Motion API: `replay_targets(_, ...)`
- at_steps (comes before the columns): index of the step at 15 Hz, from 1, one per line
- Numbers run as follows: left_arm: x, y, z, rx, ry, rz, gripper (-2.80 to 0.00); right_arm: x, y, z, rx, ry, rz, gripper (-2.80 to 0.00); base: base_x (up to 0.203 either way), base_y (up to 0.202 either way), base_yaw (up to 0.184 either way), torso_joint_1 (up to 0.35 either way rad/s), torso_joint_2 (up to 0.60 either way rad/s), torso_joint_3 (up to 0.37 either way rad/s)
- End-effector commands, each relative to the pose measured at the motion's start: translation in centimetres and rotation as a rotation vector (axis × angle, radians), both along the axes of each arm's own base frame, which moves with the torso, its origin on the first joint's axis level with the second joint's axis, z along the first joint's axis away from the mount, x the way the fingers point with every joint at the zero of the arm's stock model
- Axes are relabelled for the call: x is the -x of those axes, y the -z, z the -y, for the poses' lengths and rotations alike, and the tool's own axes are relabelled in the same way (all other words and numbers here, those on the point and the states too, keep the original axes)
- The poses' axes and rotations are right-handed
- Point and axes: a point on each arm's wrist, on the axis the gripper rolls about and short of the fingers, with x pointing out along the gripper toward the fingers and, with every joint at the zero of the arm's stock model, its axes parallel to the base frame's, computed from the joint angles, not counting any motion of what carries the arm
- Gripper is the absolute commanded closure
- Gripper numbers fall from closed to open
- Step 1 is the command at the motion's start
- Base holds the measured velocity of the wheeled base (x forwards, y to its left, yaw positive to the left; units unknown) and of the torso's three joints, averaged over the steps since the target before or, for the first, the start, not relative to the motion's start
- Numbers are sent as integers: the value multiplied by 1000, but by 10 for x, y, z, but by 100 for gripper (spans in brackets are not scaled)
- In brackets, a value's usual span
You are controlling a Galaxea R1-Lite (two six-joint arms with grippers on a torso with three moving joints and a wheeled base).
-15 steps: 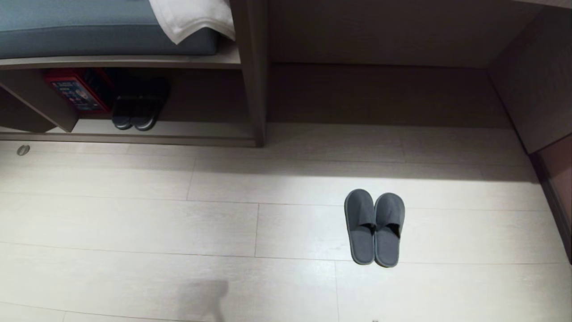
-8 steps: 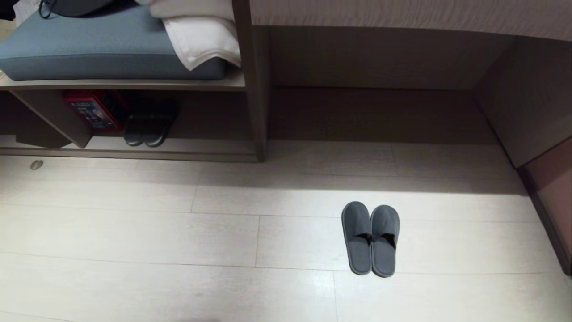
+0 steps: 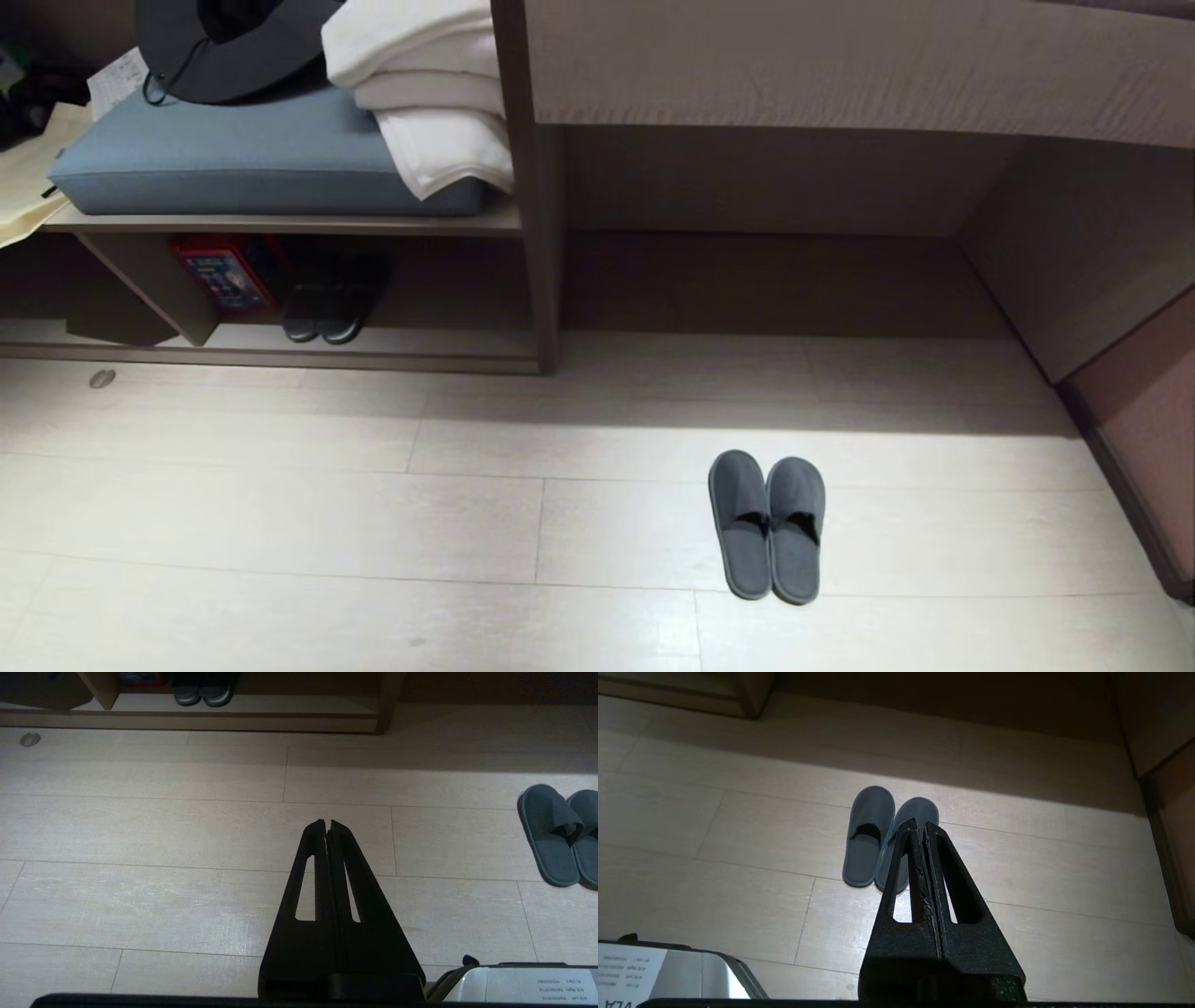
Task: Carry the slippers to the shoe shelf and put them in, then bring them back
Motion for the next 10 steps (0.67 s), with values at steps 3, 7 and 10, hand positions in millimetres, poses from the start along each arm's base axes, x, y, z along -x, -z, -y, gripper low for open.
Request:
replay_targets(3, 0, 0, 0, 0, -2, -1, 0, 0, 0, 0, -1, -1, -1, 0, 0, 0, 0, 2, 3, 202)
replay_targets(7, 0, 0, 0, 0, -1, -1, 0, 0, 0, 0, -1, -1, -1, 0, 0, 0, 0, 2, 1, 201)
replay_targets(10, 0, 0, 0, 0, 0, -2, 0, 0, 0, 0, -1, -1, -1, 0, 0, 0, 0, 0, 3, 206)
